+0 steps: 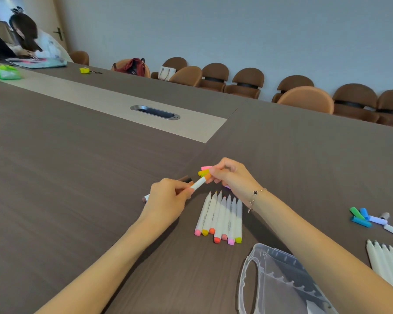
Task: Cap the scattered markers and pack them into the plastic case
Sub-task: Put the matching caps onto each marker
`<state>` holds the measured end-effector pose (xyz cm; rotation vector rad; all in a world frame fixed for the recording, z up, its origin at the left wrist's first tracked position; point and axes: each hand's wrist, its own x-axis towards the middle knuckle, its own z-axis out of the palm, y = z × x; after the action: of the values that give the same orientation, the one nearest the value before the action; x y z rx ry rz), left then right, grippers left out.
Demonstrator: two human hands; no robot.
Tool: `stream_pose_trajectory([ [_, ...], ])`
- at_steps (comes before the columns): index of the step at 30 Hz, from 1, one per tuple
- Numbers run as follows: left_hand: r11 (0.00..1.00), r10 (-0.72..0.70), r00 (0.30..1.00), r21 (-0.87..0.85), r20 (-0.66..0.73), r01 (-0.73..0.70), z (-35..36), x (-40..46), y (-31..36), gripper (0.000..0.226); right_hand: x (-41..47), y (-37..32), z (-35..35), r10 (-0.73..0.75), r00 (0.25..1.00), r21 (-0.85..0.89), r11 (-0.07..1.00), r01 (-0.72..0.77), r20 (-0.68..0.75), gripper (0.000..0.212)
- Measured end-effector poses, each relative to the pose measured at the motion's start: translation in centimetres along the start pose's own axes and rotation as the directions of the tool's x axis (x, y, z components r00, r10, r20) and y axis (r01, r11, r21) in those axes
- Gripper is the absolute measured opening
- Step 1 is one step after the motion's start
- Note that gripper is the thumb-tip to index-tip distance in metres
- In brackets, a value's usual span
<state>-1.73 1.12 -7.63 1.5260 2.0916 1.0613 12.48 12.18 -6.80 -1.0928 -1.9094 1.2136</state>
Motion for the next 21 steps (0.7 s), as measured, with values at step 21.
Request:
stream_pose_trajectory([
  [21, 0.89, 0.229, 0.963, 0.37, 0.145, -0.267, 1.3, -1.3, 0.9, 0.028, 4.7, 1.1, -3.2, -0.047, 0.997, -0.657, 0.75, 0.074, 0.06, 0.028],
])
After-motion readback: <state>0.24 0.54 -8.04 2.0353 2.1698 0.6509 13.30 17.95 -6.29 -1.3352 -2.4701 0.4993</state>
